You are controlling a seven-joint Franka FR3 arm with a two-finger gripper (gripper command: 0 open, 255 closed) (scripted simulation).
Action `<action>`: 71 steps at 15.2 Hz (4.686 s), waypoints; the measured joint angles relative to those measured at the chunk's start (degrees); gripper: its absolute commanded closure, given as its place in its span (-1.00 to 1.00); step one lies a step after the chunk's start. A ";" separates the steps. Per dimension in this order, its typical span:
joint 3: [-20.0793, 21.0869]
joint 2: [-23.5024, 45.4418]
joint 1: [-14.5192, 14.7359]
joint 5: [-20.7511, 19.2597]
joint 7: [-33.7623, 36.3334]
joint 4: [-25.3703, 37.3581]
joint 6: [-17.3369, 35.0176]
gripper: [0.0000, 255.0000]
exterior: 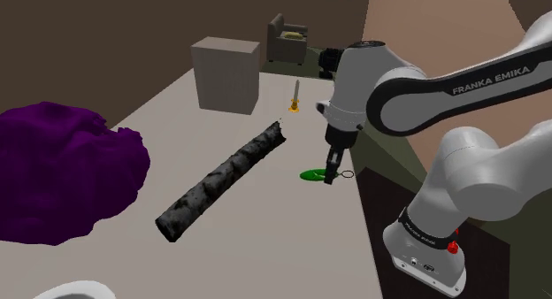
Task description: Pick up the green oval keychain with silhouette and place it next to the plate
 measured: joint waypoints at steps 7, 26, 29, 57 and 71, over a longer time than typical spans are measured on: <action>2.40 6.25 1.15 1.17 2.87 6.46 -0.05 1.00; 13.35 49.06 3.25 -6.62 21.93 47.06 2.50 1.00; 13.88 55.33 4.77 -9.19 25.04 55.18 0.40 1.00; 11.65 87.44 16.02 -18.34 32.39 99.20 -11.08 1.00; 11.18 89.87 16.47 -18.11 31.90 102.63 -11.68 -1.00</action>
